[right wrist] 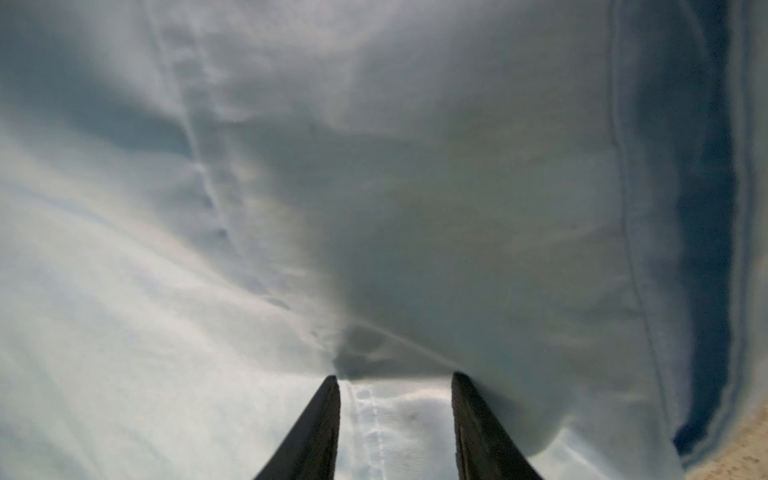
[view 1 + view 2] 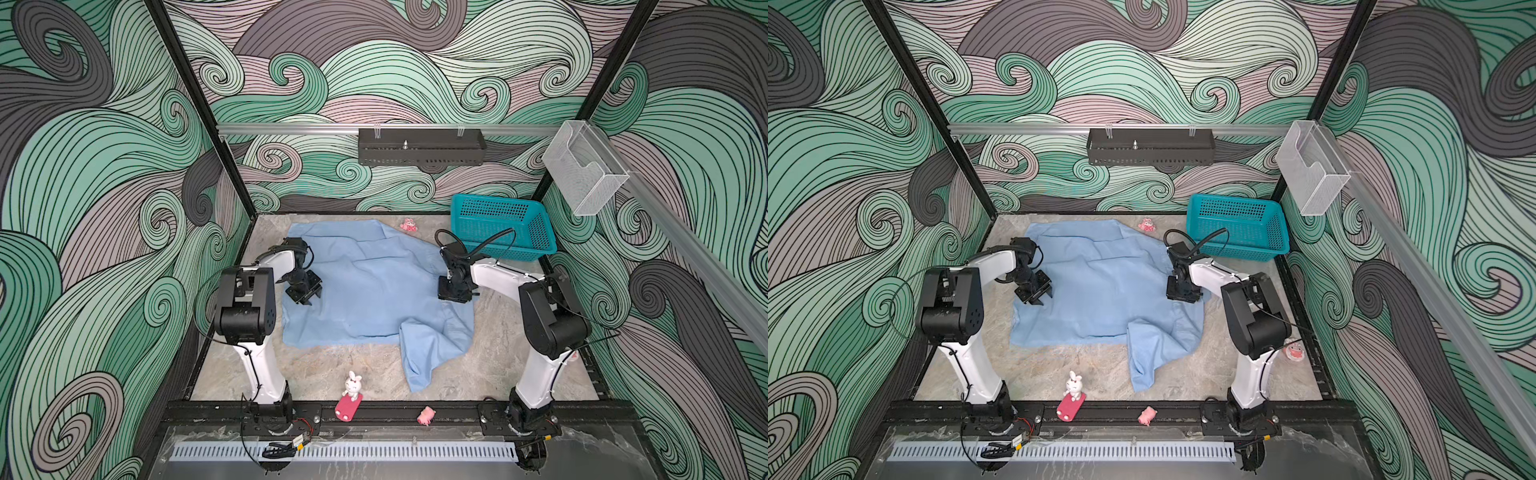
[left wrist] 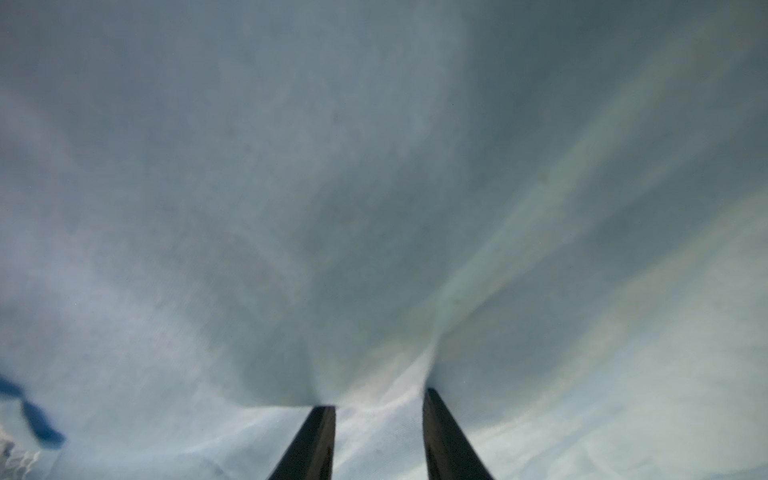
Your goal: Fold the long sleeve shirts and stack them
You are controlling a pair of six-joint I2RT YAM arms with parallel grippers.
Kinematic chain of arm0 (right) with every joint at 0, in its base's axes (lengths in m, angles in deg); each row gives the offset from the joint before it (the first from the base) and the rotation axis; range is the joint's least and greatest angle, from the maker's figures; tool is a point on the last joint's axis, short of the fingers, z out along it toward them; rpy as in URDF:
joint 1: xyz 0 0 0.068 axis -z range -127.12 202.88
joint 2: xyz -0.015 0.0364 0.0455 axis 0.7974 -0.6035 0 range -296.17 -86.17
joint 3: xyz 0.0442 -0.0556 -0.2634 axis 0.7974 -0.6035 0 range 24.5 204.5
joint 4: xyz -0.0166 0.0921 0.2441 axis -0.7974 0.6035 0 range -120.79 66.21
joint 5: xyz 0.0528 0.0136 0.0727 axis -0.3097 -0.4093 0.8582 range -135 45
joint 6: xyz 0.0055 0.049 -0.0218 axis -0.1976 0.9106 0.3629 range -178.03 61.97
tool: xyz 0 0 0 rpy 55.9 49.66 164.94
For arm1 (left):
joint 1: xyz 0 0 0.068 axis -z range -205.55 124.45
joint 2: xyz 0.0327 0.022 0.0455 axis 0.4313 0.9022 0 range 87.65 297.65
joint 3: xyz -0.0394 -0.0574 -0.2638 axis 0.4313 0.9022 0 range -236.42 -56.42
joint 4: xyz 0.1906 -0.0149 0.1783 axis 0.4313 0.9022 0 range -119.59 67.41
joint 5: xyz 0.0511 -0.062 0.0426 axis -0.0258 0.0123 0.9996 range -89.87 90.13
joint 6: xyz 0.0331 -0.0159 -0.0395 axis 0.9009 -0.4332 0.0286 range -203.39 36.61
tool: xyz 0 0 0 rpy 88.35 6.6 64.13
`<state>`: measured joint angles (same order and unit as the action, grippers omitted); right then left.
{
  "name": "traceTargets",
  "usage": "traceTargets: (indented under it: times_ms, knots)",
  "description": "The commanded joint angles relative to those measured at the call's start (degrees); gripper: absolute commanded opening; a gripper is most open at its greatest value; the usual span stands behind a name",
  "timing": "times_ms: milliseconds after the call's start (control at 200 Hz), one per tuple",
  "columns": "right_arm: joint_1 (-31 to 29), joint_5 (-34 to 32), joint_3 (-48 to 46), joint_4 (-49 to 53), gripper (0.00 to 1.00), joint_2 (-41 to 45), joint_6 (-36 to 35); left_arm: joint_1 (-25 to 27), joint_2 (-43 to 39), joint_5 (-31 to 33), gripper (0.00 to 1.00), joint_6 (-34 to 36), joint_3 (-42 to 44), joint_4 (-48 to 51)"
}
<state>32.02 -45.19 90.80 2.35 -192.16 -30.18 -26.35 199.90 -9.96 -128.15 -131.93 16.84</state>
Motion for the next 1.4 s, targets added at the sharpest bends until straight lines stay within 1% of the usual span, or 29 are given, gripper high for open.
traceTargets:
  times_ms: [0, 80, 185, 240, 295, 375, 445, 550, 605, 675, 741, 806, 991, 1031, 1111, 1156, 1221, 1276, 1296, 1396]
  knots:
    - [1.1, -2.2, -2.7, -0.3, 0.45, 1.6, 1.6, -1.0, 7.0, -0.4, 0.38, 1.9, -7.6, 2.9]
    - [1.3, -1.9, -3.0, -0.7, 0.46, 1.6, 1.7, -1.0, 11.3, -1.6, 0.39, 2.2, -15.1, 5.2]
    - [1.3, 0.0, -1.2, -0.9, 0.46, 1.0, 1.8, -1.0, 14.5, -2.6, 0.41, 3.3, -24.5, 9.3]
    - [1.2, 0.8, 0.2, -1.0, 0.47, 0.8, 1.9, -1.0, 13.8, -2.5, 0.44, 4.1, -27.5, 11.5]
    - [1.2, 1.5, 1.4, -0.9, 0.48, 1.0, 2.0, -1.1, 10.6, -1.8, 0.48, 4.7, -27.5, 12.6]
    - [0.8, 1.8, 2.6, -0.3, 0.49, 1.9, 2.0, -1.8, 3.2, -0.5, 0.55, 4.9, -22.8, 13.0]
    - [0.3, 1.8, 3.0, 0.3, 0.50, 3.1, 2.1, -3.4, -4.3, 0.2, 0.58, 4.6, -14.7, 11.9]
    - [-0.7, 2.1, 2.6, 0.1, 0.51, 4.5, 2.4, -7.4, -14.8, -0.8, 0.59, 2.8, -0.3, 8.0]
    - [-1.2, 2.3, 2.5, 0.1, 0.52, 4.7, 2.5, -10.2, -19.0, -2.4, 0.59, 1.6, 7.0, 5.7]
    - [-1.4, 2.6, 2.3, -0.3, 0.52, 4.4, 2.4, -13.7, -23.1, -3.2, 0.59, 0.2, 14.2, 2.8]
    - [-1.5, 3.0, 2.0, -0.6, 0.52, 3.9, 2.3, -16.0, -25.1, -3.5, 0.59, -1.0, 18.9, 0.3]
    - [-1.5, 3.4, 1.7, -1.0, 0.52, 3.2, 2.0, -17.1, -25.6, -4.5, 0.58, -2.4, 21.3, -2.4]
    - [-1.5, 3.7, 0.8, -1.3, 0.53, 3.2, 1.8, -17.0, -20.7, -6.5, 0.56, -4.9, 22.0, -8.2]
    - [-1.5, 3.6, 0.8, -1.3, 0.53, 3.3, 1.7, -17.0, -19.3, -6.8, 0.53, -5.3, 21.8, -9.0]
    - [-1.4, 3.4, 0.4, -1.3, 0.53, 4.0, 1.7, -17.0, -17.5, -7.5, 0.42, -6.1, 21.4, -10.9]
    - [-1.3, 3.2, 0.2, -1.3, 0.53, 4.3, 1.7, -16.9, -17.1, -8.6, 0.31, -6.5, 20.7, -12.1]
    - [-1.3, 3.0, 0.1, -1.2, 0.53, 4.6, 1.6, -16.2, -17.3, -9.6, 0.12, -6.7, 18.2, -11.7]
    - [-1.2, 2.9, 0.1, -1.0, 0.52, 4.5, 1.5, -15.2, -18.0, -8.9, 0.02, -5.9, 14.9, -9.2]
    - [-1.2, 2.8, 0.1, -1.0, 0.53, 4.5, 1.4, -14.7, -18.4, -8.5, 0.00, -5.4, 13.6, -8.0]
    - [-1.2, 2.6, -0.1, -0.9, 0.53, 4.2, 1.5, -12.1, -20.1, -7.4, 0.00, -2.7, 8.1, -3.1]
